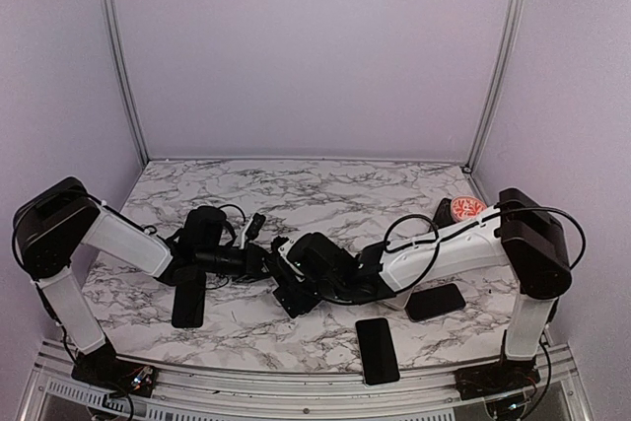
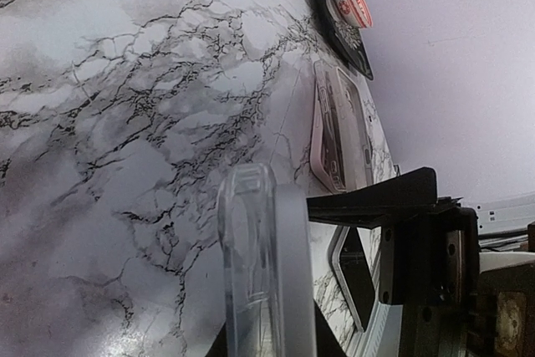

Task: Put the phone into the phone case
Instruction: Pass from the right arm to the left, then place the phone with the phone case at the center of the board.

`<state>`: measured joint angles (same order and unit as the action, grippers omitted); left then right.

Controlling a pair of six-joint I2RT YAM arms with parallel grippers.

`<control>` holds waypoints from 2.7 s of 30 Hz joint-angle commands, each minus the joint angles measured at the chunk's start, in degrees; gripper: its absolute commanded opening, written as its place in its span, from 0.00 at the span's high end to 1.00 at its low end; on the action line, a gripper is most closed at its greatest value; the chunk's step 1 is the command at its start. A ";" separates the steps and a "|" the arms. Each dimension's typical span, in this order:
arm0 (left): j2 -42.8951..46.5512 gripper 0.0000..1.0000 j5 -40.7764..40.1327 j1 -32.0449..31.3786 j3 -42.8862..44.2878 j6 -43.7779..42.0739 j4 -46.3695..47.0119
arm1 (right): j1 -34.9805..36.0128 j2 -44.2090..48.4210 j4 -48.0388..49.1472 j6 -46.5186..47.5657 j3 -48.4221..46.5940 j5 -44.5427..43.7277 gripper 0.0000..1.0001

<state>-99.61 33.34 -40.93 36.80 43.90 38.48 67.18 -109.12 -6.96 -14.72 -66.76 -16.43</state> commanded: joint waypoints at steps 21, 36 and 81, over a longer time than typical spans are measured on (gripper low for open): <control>6.52 0.86 -12.55 -12.91 11.24 -40.12 -31.95 | -20.72 26.50 23.70 18.48 22.53 49.80 0.09; 4.81 0.86 -20.40 -16.73 13.65 -41.38 -32.37 | -21.65 22.96 31.02 13.51 26.13 49.55 0.25; -7.66 0.64 -1.83 -5.97 9.45 -0.01 -13.84 | -5.79 25.51 1.72 -4.93 20.34 9.98 0.16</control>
<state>-105.97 36.82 -48.23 47.05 44.69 25.82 60.86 -81.17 -1.48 -16.01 -43.77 -1.54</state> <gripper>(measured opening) 0.317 0.838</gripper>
